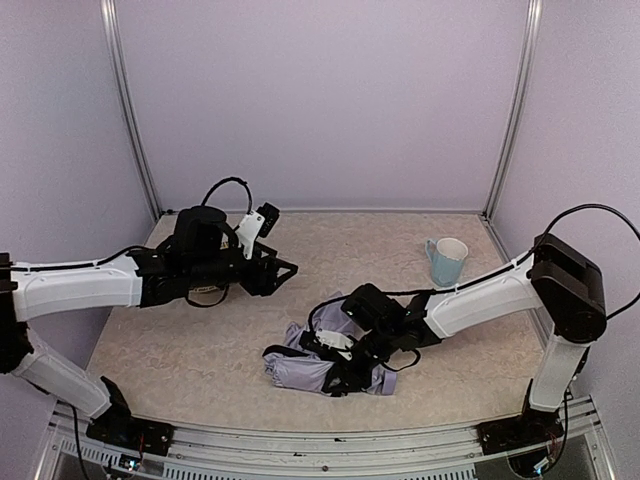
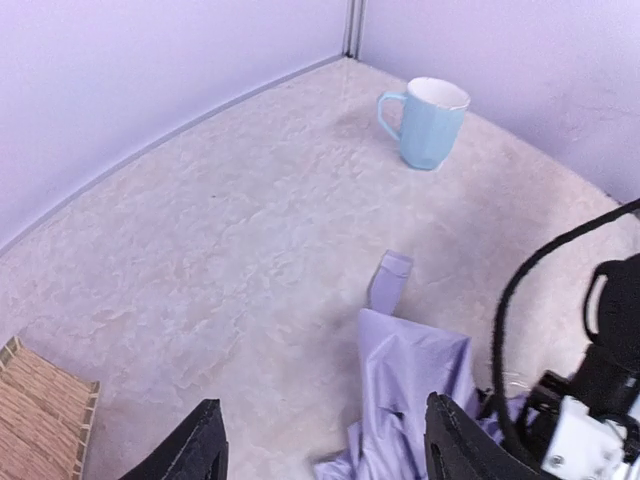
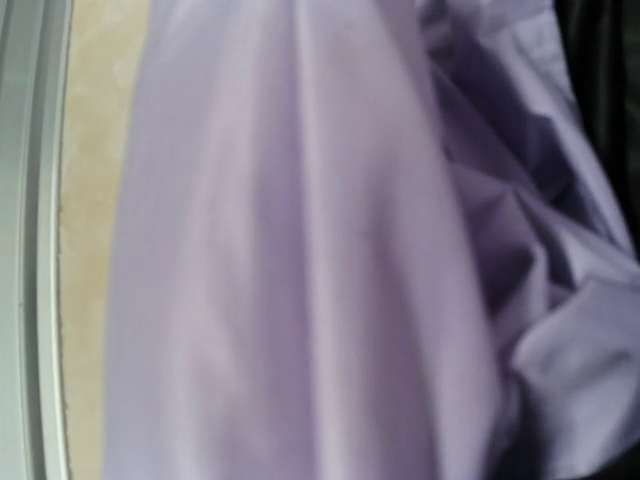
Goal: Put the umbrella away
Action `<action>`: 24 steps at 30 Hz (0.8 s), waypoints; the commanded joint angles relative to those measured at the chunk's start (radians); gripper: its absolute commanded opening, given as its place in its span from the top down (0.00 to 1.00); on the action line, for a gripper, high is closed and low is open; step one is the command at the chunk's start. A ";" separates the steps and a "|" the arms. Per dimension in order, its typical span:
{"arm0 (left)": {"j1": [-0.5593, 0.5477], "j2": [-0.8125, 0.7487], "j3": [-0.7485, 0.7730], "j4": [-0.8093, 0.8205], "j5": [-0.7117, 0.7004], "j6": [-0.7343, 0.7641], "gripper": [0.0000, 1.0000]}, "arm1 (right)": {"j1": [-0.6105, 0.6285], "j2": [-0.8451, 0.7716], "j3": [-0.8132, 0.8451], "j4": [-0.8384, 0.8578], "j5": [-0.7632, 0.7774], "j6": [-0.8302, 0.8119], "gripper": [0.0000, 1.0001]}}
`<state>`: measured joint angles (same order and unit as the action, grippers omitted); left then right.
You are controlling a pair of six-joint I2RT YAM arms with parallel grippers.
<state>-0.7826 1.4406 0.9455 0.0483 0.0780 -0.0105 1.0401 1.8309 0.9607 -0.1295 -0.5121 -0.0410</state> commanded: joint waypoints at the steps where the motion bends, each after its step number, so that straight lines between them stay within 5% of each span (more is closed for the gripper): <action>1: -0.011 -0.082 -0.192 -0.061 0.129 -0.196 0.33 | 0.019 0.037 -0.065 -0.166 0.179 -0.024 1.00; 7: -0.018 -0.087 -0.369 -0.025 0.117 -0.298 0.30 | 0.078 0.011 -0.040 -0.182 0.304 -0.126 1.00; 15: -0.108 0.034 -0.357 -0.030 0.160 -0.233 0.33 | 0.084 0.026 -0.040 -0.182 0.351 -0.131 1.00; 18: -0.135 0.100 -0.341 -0.032 0.149 -0.203 0.58 | 0.085 0.041 -0.033 -0.184 0.358 -0.116 1.00; 21: -0.141 0.129 -0.301 -0.069 0.137 -0.193 1.00 | 0.087 0.040 -0.037 -0.172 0.344 -0.107 1.00; 24: -0.220 0.046 -0.236 -0.138 -0.016 -0.171 1.00 | 0.099 0.033 -0.042 -0.163 0.355 -0.118 1.00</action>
<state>-0.9260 1.5593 0.6270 -0.0196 0.2001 -0.2253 1.1324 1.8030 0.9604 -0.1513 -0.2569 -0.1776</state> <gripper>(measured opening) 0.012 0.228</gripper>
